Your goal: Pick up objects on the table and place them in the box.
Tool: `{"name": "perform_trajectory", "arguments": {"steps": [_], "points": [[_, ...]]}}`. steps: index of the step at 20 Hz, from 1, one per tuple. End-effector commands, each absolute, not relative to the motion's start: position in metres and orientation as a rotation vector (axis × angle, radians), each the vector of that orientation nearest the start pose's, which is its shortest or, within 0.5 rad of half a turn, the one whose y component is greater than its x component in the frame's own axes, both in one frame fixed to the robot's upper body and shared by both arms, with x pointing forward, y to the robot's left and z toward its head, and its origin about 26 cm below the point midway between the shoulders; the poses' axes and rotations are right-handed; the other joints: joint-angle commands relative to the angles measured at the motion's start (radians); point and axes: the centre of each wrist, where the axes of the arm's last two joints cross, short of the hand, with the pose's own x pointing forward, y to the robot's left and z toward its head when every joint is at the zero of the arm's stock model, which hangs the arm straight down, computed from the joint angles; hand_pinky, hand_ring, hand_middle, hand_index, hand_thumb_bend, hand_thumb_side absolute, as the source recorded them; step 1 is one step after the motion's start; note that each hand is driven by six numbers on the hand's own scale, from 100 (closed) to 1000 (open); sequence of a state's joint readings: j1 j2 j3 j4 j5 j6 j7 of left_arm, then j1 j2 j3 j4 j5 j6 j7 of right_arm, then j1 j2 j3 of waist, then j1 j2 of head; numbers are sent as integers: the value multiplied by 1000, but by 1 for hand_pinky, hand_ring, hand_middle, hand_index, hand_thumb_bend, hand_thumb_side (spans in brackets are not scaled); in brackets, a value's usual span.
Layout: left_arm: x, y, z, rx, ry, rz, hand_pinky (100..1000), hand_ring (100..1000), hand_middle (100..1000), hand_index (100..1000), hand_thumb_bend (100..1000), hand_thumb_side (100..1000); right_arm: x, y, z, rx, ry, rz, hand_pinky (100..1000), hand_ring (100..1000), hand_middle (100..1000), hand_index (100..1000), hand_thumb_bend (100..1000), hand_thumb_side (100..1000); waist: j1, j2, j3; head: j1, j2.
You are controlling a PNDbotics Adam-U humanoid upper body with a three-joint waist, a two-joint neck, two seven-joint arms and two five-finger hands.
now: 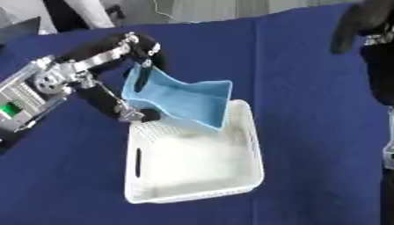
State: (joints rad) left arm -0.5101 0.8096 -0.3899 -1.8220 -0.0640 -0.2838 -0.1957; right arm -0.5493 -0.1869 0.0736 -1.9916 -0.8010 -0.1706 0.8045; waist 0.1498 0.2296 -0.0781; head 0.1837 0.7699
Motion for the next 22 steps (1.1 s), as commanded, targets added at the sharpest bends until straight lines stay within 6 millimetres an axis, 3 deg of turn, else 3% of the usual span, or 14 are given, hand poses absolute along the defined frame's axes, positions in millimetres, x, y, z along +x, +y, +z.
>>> {"name": "perform_trajectory", "arguments": {"steps": [1,14,15,16,17,18,19,20,21,22], "points": [[326,262,227,191,-2133,-1477,100,254,235,308,384,166,311,-194,259,-1542,2725,-1089,605,703,806,798,100,687,-3,-31,4,-10,0],[322,259,230,165,-2139,-1491,100,261,247,322,426,208,311,-195,259,-1553,2765,-1064,604,702,806,798,100,686,-2,-56,17,-24,0],[322,260,229,164,-2141,-1490,100,282,263,341,494,299,311,-195,259,-1553,2766,-1063,605,702,807,798,100,686,-2,-56,16,-24,0],[322,260,229,162,-2143,-1489,100,277,259,337,481,278,311,-195,259,-1552,2766,-1063,605,702,807,798,100,686,-2,-56,16,-25,0],[323,261,229,160,-2146,-1487,100,323,297,374,563,414,311,-195,259,-1551,2766,-1063,605,702,807,799,100,686,-3,-55,16,-25,0],[323,261,228,156,-2149,-1485,100,345,318,395,603,470,311,-195,259,-1550,2766,-1064,605,702,807,799,100,686,-3,-54,16,-26,0],[323,262,228,150,-2150,-1483,100,392,375,451,680,582,311,-195,260,-1549,2767,-1064,605,702,807,799,100,686,-3,-54,16,-26,0],[324,263,226,135,-2147,-1483,100,379,359,434,684,569,311,-195,260,-1549,2767,-1064,605,702,807,799,100,686,-3,-53,15,-26,0],[324,264,224,114,-2140,-1486,167,456,446,534,720,676,311,-195,260,-1549,2767,-1064,605,703,807,799,100,687,-2,-53,14,-26,0],[325,265,221,82,-2123,-1495,234,504,497,605,737,726,311,-195,260,-1549,2767,-1065,605,703,807,799,100,687,-2,-53,14,-26,0]]}}
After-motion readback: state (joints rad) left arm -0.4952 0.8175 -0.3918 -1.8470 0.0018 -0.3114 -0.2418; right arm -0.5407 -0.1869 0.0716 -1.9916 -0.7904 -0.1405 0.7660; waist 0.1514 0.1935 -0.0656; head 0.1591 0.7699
